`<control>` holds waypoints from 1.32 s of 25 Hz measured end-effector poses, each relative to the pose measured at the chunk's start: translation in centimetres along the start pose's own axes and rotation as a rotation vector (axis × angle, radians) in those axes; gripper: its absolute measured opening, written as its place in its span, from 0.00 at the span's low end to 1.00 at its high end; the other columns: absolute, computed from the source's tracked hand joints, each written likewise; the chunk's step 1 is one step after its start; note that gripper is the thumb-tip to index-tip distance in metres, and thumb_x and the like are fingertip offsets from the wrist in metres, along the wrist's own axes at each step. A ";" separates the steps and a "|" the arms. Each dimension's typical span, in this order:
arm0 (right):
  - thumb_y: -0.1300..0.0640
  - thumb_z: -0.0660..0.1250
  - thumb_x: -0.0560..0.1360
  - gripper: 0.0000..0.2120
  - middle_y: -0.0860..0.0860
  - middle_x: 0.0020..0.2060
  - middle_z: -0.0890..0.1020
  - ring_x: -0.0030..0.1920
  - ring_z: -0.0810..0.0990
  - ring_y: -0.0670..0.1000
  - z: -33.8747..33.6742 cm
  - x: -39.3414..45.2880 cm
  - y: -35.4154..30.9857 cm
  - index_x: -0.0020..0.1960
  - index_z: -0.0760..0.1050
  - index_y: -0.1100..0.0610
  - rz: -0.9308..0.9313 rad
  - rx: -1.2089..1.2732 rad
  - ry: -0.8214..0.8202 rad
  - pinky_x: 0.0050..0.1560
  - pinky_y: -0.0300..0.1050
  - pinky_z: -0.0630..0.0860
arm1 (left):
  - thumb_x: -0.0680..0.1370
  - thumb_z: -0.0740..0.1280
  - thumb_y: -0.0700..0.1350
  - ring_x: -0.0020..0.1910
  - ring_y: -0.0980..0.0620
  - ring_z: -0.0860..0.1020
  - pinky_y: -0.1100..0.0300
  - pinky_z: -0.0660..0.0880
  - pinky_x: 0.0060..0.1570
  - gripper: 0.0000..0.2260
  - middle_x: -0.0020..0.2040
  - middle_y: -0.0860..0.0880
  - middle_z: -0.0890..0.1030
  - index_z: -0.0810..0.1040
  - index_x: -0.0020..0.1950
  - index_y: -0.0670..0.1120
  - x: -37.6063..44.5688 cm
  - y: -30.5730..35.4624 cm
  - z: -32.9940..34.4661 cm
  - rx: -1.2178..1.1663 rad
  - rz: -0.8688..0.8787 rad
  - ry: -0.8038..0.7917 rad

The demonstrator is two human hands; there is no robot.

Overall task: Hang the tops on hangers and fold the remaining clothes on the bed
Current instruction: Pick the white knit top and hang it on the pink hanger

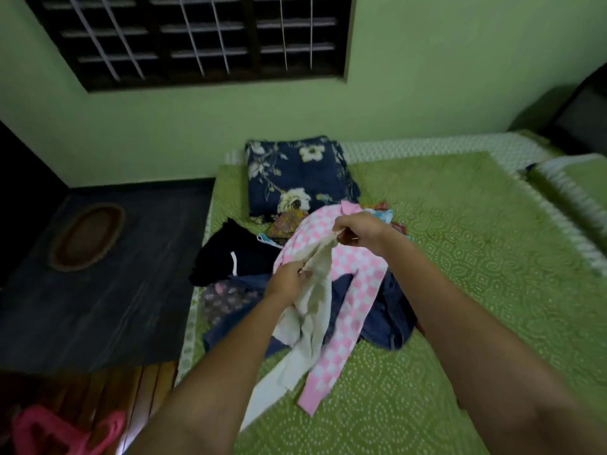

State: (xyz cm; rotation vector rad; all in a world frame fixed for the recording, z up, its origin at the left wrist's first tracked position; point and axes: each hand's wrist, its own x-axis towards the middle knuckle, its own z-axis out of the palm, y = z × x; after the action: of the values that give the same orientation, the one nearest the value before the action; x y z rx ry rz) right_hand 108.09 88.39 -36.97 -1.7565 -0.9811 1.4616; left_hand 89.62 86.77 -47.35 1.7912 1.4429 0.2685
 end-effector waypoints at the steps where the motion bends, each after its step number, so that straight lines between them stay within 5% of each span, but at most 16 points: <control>1: 0.64 0.66 0.73 0.11 0.54 0.27 0.77 0.30 0.75 0.49 -0.5 -1.4 -2.2 0.32 0.74 0.61 -0.047 -0.036 0.013 0.34 0.38 0.74 | 0.81 0.62 0.46 0.43 0.47 0.77 0.55 0.72 0.42 0.09 0.45 0.45 0.80 0.78 0.51 0.43 -0.8 1.1 -2.9 -0.016 0.036 0.017; 6: 0.62 0.66 0.72 0.10 0.53 0.25 0.73 0.29 0.68 0.50 -1.5 -8.9 -11.0 0.32 0.73 0.61 -0.319 -0.177 0.181 0.31 0.41 0.65 | 0.81 0.61 0.40 0.33 0.59 0.70 0.72 0.65 0.32 0.10 0.33 0.51 0.72 0.72 0.39 0.43 -7.0 8.7 -15.8 -0.127 0.295 0.144; 13: 0.59 0.63 0.77 0.11 0.52 0.28 0.72 0.30 0.68 0.50 0.5 -12.9 -11.9 0.36 0.69 0.58 -0.627 -0.230 0.396 0.32 0.44 0.63 | 0.76 0.68 0.54 0.32 0.54 0.70 0.62 0.65 0.37 0.06 0.36 0.49 0.76 0.77 0.44 0.53 -11.9 13.7 -23.2 -0.091 0.552 0.400; 16: 0.59 0.61 0.78 0.09 0.54 0.31 0.73 0.34 0.71 0.52 0.4 -12.6 -11.6 0.39 0.68 0.59 -0.627 -0.206 0.467 0.34 0.45 0.68 | 0.77 0.67 0.50 0.31 0.62 0.73 0.63 0.69 0.35 0.05 0.33 0.56 0.77 0.76 0.46 0.50 -13.8 14.4 -23.1 0.153 0.616 0.379; 21: 0.59 0.59 0.80 0.09 0.54 0.33 0.72 0.35 0.69 0.53 -0.3 -11.9 -11.3 0.42 0.68 0.60 -0.629 -0.272 0.505 0.33 0.44 0.65 | 0.77 0.66 0.54 0.44 0.54 0.77 0.57 0.76 0.44 0.10 0.47 0.53 0.80 0.76 0.53 0.49 -13.9 14.7 -22.9 0.683 0.725 0.299; 24: 0.58 0.59 0.80 0.09 0.53 0.32 0.71 0.35 0.68 0.52 -0.5 -11.3 -10.8 0.42 0.68 0.61 -0.644 -0.314 0.505 0.31 0.44 0.61 | 0.77 0.65 0.57 0.48 0.52 0.76 0.59 0.71 0.43 0.15 0.49 0.51 0.77 0.77 0.53 0.47 -12.6 14.3 -22.6 0.930 0.677 0.162; 29: 0.57 0.60 0.80 0.11 0.54 0.32 0.71 0.35 0.69 0.52 0.2 -10.5 -10.4 0.41 0.66 0.60 -0.664 -0.249 0.426 0.34 0.45 0.62 | 0.71 0.70 0.63 0.30 0.51 0.64 0.56 0.59 0.31 0.25 0.32 0.48 0.67 0.64 0.31 0.45 -11.0 13.4 -20.1 0.782 0.334 -0.040; 33: 0.54 0.61 0.80 0.13 0.54 0.32 0.72 0.32 0.70 0.52 1.9 -10.9 -12.0 0.39 0.65 0.56 -0.737 -0.294 0.255 0.35 0.45 0.65 | 0.75 0.67 0.58 0.42 0.48 0.79 0.52 0.77 0.42 0.15 0.43 0.48 0.81 0.82 0.41 0.47 -9.7 14.1 -17.5 0.768 0.426 0.082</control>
State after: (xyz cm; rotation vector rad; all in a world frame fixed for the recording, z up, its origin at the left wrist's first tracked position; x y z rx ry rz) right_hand 103.39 85.24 -21.66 -1.4696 -1.5385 0.6382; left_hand 86.02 85.54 -23.12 2.7427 1.2914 -0.0158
